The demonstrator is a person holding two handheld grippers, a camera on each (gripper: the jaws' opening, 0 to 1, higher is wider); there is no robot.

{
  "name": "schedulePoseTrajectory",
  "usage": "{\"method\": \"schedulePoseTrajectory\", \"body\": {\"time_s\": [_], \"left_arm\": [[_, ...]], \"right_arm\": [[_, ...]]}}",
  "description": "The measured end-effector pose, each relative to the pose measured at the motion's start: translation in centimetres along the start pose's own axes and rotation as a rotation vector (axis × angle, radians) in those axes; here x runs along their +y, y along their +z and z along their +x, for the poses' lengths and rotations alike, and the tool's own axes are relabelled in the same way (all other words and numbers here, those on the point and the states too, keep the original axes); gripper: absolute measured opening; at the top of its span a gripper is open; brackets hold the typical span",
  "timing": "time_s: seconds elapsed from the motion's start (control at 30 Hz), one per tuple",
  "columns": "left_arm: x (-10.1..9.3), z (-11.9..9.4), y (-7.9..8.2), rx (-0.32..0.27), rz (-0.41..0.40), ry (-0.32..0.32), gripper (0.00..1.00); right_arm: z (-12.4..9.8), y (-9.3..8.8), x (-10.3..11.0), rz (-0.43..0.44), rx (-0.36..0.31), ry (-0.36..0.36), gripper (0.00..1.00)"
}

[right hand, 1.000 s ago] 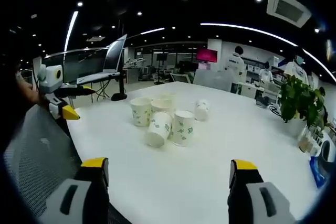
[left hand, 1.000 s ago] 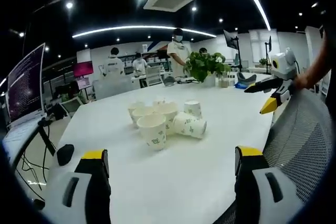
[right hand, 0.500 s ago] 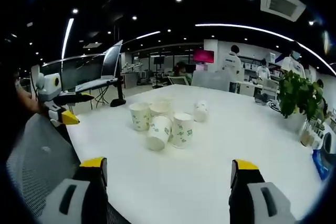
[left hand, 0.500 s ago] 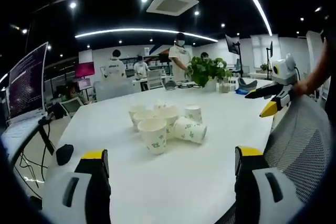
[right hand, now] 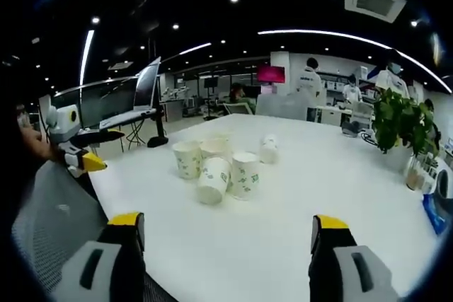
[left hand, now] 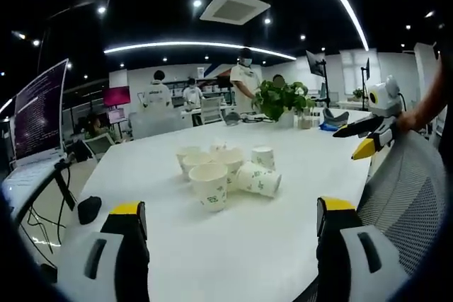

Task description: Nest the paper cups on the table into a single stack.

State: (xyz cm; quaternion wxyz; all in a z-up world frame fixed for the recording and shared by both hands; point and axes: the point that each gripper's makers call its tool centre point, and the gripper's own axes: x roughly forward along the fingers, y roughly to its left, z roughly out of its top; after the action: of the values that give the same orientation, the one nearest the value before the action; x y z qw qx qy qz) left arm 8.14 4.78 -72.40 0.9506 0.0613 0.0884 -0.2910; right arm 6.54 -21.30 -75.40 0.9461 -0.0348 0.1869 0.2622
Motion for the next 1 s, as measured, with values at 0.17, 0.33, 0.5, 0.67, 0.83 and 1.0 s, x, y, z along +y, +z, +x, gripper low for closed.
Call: {"method": "schedulePoseTrajectory", "body": {"time_s": [0.17, 0.33, 0.5, 0.67, 0.83, 1.0], "left_arm": [[0.04, 0.02, -0.04, 0.004, 0.0, 0.004, 0.99], [-0.03, 0.05, -0.15, 0.011, -0.009, 0.002, 0.99], [-0.08, 0.08, -0.26, 0.02, -0.008, 0.002, 0.99], [0.05, 0.07, -0.46, 0.024, -0.004, 0.003, 0.99], [0.08, 0.06, -0.47, 0.017, 0.009, 0.0, 0.98], [0.14, 0.06, -0.65, 0.021, 0.004, -0.001, 0.97]], "right_arm": [[0.01, 0.09, 0.08, -0.001, -0.004, 0.003, 0.99], [0.03, 0.03, 0.12, 0.002, -0.004, 0.006, 0.98], [0.02, 0.11, 0.29, 0.005, -0.004, 0.01, 0.96], [-0.01, 0.03, 0.24, 0.007, 0.0, 0.008, 0.94], [0.01, -0.05, 0.32, 0.002, 0.006, 0.009, 0.92], [0.01, -0.14, 0.31, -0.005, 0.012, 0.009, 0.91]]}}
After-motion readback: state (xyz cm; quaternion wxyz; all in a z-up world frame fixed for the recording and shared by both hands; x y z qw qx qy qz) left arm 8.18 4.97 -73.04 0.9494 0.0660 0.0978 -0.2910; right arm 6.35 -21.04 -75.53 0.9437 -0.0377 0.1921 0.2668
